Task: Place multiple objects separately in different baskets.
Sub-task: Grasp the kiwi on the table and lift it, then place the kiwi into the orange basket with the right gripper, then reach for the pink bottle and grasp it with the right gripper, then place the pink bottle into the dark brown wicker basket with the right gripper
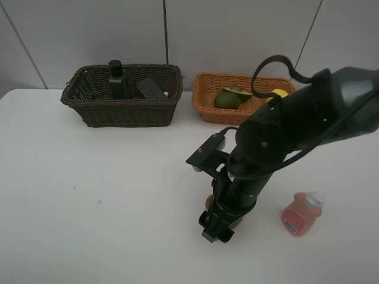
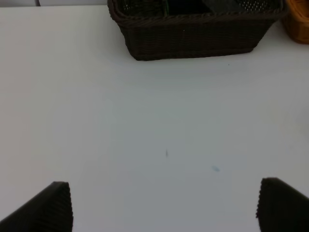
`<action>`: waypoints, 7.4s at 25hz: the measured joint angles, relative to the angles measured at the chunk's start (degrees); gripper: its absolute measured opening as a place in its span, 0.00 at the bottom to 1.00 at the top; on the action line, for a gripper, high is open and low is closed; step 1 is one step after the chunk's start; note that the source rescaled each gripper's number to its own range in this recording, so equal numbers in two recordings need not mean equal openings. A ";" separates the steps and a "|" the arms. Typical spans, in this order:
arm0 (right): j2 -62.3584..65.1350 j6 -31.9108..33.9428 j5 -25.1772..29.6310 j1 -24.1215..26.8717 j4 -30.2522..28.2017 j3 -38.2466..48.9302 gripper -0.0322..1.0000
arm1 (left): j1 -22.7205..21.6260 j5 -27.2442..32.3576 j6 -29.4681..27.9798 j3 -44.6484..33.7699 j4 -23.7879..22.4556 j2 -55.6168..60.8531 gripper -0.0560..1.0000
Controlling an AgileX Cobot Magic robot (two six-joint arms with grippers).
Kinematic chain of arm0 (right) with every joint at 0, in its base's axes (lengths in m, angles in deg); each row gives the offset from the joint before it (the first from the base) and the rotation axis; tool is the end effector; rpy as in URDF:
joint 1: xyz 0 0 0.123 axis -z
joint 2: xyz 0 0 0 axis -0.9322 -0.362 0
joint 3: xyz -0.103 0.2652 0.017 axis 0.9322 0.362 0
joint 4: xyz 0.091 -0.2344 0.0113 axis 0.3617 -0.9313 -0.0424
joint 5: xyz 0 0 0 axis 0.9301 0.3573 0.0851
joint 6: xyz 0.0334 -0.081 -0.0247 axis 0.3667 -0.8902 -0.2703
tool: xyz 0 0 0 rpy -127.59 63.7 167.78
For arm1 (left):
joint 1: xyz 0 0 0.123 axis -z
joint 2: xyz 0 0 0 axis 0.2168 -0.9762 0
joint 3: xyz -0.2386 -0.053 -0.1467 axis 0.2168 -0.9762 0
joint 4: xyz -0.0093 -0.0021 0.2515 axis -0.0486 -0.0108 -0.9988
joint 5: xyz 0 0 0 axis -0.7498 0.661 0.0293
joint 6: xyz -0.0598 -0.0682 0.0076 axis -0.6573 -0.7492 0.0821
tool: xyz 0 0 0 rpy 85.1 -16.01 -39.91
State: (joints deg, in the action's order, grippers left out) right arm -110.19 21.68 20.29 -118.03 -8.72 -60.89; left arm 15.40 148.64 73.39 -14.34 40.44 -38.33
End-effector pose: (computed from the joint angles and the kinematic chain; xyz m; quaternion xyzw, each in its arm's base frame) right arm 0.1945 0.2206 0.1102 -0.4777 0.8773 -0.0027 0.0452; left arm -0.0076 -0.0057 0.2790 0.0316 0.8495 -0.0456 0.5247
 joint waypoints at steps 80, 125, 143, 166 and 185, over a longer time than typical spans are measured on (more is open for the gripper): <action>28.00 12.53 36.39 20.15 3.83 -6.38 1.00 | 0.00 0.00 0.00 0.00 0.00 0.00 1.00; 15.43 9.57 15.80 22.99 -4.92 9.13 1.00 | 0.00 -0.04 0.00 0.00 0.00 0.00 1.00; 10.55 9.50 15.51 22.99 -4.44 8.94 0.04 | 0.00 -0.04 0.00 0.00 0.00 0.00 1.00; 14.75 5.76 19.93 22.99 3.83 -23.78 0.04 | 0.00 -0.04 0.00 0.00 0.00 0.00 1.00; -28.81 -4.96 15.15 17.78 20.73 -75.70 0.03 | 0.00 -0.04 0.00 0.00 0.00 0.00 1.00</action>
State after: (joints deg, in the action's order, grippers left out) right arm -139.00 16.72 35.44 -100.25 12.01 -136.58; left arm 15.40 148.60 73.39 -14.34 40.44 -38.33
